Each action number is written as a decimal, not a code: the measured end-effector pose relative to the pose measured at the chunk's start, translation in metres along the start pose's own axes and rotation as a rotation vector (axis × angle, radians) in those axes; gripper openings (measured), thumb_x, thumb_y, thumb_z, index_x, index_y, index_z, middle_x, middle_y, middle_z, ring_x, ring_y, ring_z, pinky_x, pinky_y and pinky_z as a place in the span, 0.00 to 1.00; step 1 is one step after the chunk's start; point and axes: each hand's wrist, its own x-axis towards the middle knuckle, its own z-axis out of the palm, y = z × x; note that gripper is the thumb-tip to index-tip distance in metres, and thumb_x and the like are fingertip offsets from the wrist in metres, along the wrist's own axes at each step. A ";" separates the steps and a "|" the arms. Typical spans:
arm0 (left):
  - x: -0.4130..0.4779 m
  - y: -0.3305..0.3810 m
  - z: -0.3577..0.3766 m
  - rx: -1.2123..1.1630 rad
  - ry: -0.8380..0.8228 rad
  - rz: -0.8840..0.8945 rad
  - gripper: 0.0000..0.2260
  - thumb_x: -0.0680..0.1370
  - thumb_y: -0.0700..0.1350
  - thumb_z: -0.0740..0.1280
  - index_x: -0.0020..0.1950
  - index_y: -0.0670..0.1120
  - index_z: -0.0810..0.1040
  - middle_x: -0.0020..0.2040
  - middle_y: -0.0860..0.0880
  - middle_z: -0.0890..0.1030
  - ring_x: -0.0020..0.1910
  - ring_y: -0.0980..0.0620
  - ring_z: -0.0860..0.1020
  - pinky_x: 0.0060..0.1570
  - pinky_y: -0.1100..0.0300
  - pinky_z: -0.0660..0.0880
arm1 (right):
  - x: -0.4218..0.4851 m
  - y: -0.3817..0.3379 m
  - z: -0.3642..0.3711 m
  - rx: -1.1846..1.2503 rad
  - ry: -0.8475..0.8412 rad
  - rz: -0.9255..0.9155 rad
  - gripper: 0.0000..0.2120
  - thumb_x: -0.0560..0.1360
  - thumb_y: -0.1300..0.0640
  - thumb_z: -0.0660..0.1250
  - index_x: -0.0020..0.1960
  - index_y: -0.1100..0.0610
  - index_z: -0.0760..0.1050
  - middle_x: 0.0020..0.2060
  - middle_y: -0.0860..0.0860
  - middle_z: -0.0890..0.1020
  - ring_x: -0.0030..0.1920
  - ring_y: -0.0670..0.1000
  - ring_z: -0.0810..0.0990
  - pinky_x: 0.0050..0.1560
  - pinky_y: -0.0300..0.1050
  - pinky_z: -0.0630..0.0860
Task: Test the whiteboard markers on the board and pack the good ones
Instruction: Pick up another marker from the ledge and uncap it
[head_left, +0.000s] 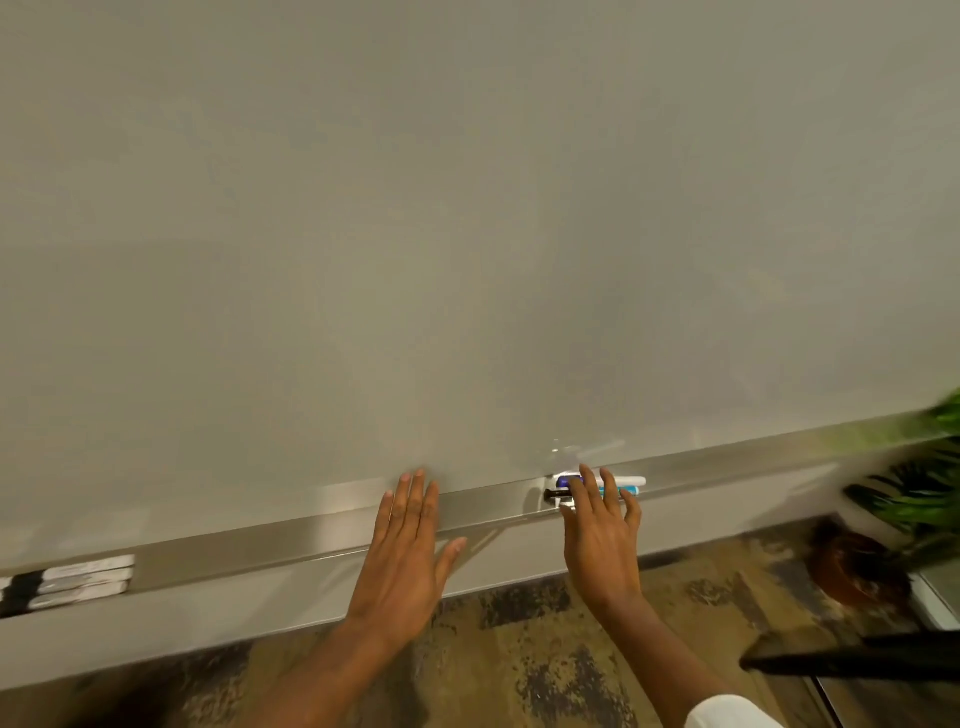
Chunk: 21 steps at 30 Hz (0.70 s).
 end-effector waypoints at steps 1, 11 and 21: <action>0.003 0.004 0.001 -0.005 -0.005 0.005 0.33 0.86 0.63 0.47 0.84 0.45 0.41 0.84 0.47 0.38 0.82 0.50 0.37 0.78 0.52 0.40 | 0.003 0.004 0.001 -0.002 -0.001 0.004 0.22 0.75 0.61 0.71 0.68 0.56 0.74 0.71 0.57 0.74 0.74 0.61 0.68 0.72 0.65 0.65; 0.021 0.028 0.018 -0.079 -0.043 0.035 0.33 0.85 0.65 0.46 0.83 0.49 0.41 0.83 0.53 0.36 0.81 0.54 0.35 0.78 0.55 0.38 | 0.028 0.036 0.021 0.004 -0.031 -0.024 0.21 0.68 0.65 0.77 0.59 0.52 0.81 0.56 0.51 0.84 0.63 0.55 0.77 0.65 0.58 0.69; 0.024 0.028 0.017 -0.107 -0.069 0.039 0.33 0.83 0.67 0.40 0.82 0.53 0.36 0.82 0.56 0.32 0.80 0.56 0.33 0.79 0.57 0.36 | 0.046 0.033 0.032 -0.008 0.005 -0.124 0.17 0.67 0.61 0.80 0.53 0.51 0.83 0.50 0.50 0.83 0.56 0.54 0.77 0.61 0.56 0.71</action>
